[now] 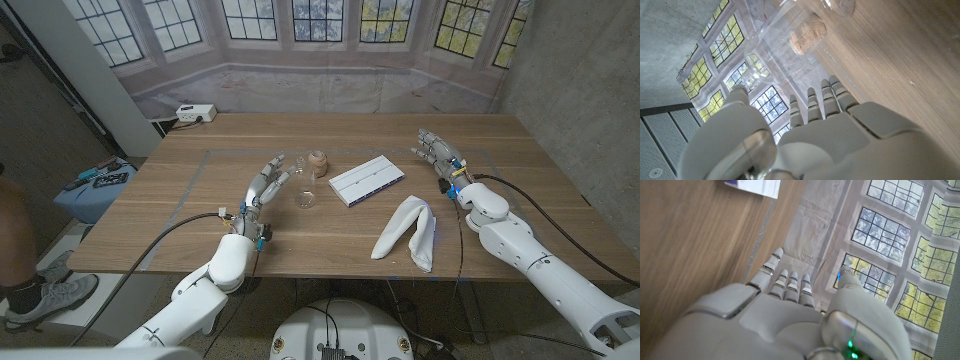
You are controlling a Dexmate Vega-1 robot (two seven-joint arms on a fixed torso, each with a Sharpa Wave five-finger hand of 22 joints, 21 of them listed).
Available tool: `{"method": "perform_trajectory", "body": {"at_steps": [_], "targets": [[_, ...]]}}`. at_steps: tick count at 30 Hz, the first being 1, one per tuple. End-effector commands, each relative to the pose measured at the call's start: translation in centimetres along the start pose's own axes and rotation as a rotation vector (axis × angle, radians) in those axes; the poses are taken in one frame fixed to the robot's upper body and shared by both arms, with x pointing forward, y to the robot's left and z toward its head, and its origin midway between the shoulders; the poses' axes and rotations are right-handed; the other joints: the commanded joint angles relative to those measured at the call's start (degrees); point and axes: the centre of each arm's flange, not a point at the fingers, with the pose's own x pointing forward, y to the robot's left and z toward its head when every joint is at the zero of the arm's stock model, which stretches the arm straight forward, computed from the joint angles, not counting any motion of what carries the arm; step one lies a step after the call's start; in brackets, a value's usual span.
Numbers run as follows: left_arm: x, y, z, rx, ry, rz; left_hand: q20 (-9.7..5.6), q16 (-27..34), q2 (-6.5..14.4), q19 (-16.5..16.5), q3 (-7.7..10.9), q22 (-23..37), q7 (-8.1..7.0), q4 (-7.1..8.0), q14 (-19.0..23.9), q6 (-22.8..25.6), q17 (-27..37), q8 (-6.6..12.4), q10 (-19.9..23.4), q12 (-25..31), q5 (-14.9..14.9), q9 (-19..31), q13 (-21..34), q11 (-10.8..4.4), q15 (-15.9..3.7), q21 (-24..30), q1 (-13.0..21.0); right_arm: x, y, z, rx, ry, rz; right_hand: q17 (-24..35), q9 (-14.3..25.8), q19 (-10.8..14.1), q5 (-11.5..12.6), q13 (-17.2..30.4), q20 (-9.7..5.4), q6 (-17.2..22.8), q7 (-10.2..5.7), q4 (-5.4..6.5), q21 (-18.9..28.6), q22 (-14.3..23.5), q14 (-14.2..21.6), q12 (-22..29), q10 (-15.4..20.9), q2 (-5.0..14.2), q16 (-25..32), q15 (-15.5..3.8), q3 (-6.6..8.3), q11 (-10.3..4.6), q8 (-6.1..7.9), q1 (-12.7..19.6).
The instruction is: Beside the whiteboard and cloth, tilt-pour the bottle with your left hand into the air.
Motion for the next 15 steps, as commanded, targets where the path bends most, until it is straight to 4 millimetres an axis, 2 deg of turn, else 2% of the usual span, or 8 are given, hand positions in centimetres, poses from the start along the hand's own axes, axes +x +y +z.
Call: {"method": "perform_trajectory", "body": {"at_steps": [1,8,9,12,13,14,15], "targets": [[1.1,0.2,0.2,-0.05,-0.03,-0.021,0.05,0.59,1.61,-0.6,0.09,0.34,0.61,1.57,-0.18,0.36,0.29,0.02,0.45,0.48,-0.25,0.15,-0.24,-0.1,-0.01,0.29,-2.02,0.0,0.8,0.1,-0.009,0.004,0.003,0.0,0.13,-0.15,0.25,0.3,0.26,0.12,-0.18,-0.05,-0.15,0.16,-0.1,0.06,0.1,-0.11,0.26,0.28,0.31,0.27,0.18,0.41],[1.4,0.0,0.1,-0.076,-0.045,-0.024,-0.07,0.68,4.17,-0.76,-0.25,0.51,1.72,4.08,-0.15,0.62,0.32,-0.09,0.65,0.58,-0.68,0.13,-0.87,-0.22,0.17,0.54,-5.61,0.1,0.9,-0.1,-0.007,0.006,0.005,0.0,0.13,-0.11,0.25,0.3,0.36,0.11,-0.15,-0.06,-0.13,0.16,-0.07,0.04,0.03,-0.12,0.27,0.33,0.31,0.21,0.18,0.43],[1.4,-0.1,0.0,-0.08,-0.045,-0.02,-0.07,0.74,5.49,-0.97,-0.71,0.64,1.96,5.91,-0.09,0.83,0.34,-0.1,0.7,0.61,-0.92,0.13,-1.23,-0.1,0.27,0.67,-8.27,0.2,0.8,-0.2,-0.01,0.006,0.006,0.0,0.13,-0.1,0.25,0.3,0.4,0.14,-0.16,-0.06,-0.12,0.16,-0.09,0.04,0.02,-0.12,0.27,0.32,0.32,0.23,0.19,0.43],[1.3,-0.4,-0.5,-0.085,-0.047,-0.013,0.02,0.74,6.19,-1.14,-1.09,0.73,2.92,7.22,-0.11,1.11,0.33,-0.07,0.74,0.63,-1.04,0.11,-1.5,-0.1,0.32,0.77,-10.25,0.6,0.5,-0.5,-0.013,0.009,0.016,0.0,0.13,-0.12,0.26,0.3,0.41,0.12,-0.11,-0.06,-0.13,0.16,-0.09,0.06,0.08,-0.1,0.27,0.33,0.33,0.3,0.18,0.44],[1.2,-0.5,-0.8,-0.098,-0.039,-0.011,0.15,0.67,6.91,-1.21,-1.78,0.93,3.47,9.2,-0.36,1.14,0.35,-0.14,1.07,0.76,-1.11,0.11,-1.81,-0.52,0.54,0.99,-13.23,0.7,0.4,-0.7,-0.008,0.012,0.014,0.0,0.13,-0.12,0.26,0.3,0.43,0.11,-0.12,-0.06,-0.13,0.16,-0.1,0.06,0.06,-0.1,0.26,0.32,0.33,0.23,0.18,0.45],[1.1,-0.7,-0.8,-0.116,-0.031,-0.001,0.25,0.76,7.05,-1.58,-2.21,1.01,3.41,10.05,-0.16,1.09,0.33,-0.21,0.86,0.68,-1.09,0.09,-2.02,0.23,0.57,0.99,-15.03,0.8,0.3,-0.9,-0.001,0.015,0.013,0.0,0.13,-0.12,0.26,0.3,0.42,0.12,-0.11,-0.06,-0.12,0.16,-0.09,0.05,0.05,-0.09,0.27,0.32,0.33,0.31,0.18,0.45],[1.0,-0.8,-0.8,-0.129,-0.024,0.008,0.25,0.75,7.1,-1.73,-2.28,1.03,3.54,10.19,-0.18,1.08,0.33,-0.21,0.85,0.67,-1.07,0.09,-2.06,0.34,0.72,0.96,-15.4,0.9,0.3,-1.0,0.004,0.018,0.012,0.0,0.13,-0.13,0.26,0.3,0.45,0.11,-0.14,-0.07,-0.13,0.16,-0.1,0.07,0.08,-0.09,0.26,0.32,0.34,0.34,0.18,0.46]]}}
